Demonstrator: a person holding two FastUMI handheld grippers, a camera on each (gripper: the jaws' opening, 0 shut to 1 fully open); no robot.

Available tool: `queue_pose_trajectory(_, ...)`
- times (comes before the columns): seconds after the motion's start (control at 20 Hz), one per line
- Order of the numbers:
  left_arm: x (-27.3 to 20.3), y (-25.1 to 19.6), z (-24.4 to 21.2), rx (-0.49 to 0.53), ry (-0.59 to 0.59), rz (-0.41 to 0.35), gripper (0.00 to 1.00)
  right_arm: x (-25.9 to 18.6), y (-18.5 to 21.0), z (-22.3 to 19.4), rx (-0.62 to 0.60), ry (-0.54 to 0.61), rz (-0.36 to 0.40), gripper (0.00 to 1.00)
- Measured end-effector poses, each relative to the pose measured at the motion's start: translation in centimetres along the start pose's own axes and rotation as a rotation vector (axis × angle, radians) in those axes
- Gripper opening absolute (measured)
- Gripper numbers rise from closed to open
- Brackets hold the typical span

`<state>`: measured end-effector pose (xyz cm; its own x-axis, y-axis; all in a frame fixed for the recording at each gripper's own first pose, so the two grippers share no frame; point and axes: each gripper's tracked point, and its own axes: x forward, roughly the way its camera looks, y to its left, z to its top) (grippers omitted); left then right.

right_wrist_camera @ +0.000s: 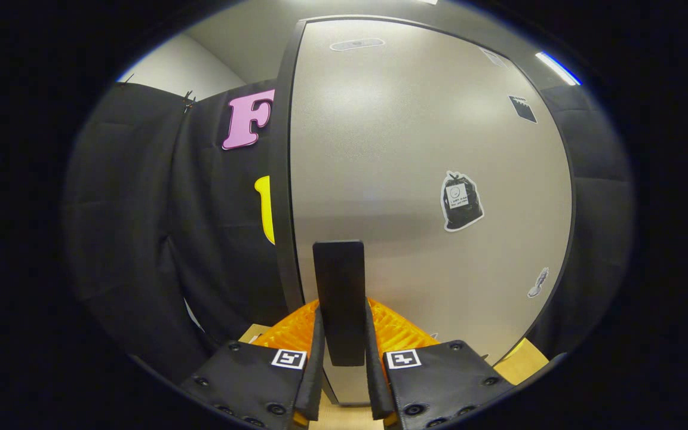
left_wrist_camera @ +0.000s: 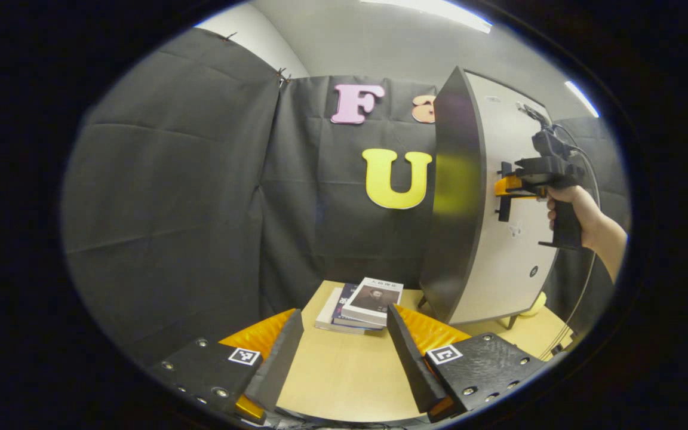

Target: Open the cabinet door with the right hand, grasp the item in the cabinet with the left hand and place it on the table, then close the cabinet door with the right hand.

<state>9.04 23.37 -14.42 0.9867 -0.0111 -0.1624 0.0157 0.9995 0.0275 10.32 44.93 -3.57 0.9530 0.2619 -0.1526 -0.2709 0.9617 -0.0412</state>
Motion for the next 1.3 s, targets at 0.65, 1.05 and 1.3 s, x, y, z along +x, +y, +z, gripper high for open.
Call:
queue_pose_trajectory(0.65,-0.2,-4.4,0.4,0.001,0.000,-0.100,0.86,-2.7,-0.1,-0.6,-0.063,0.017,0.122,0.10)
queue_pose_trajectory(1.05,-0.9,-7.9,0.4,0.016,0.011,-0.110,0.86,-7.6,-1.4,-1.2,-0.062,0.032,0.240,0.07)
queue_pose_trajectory(1.3,-2.5,-10.0,0.5,-0.024,0.023,-0.065,0.86,-9.9,-2.2,-1.6,-0.069,0.042,0.329,0.10)
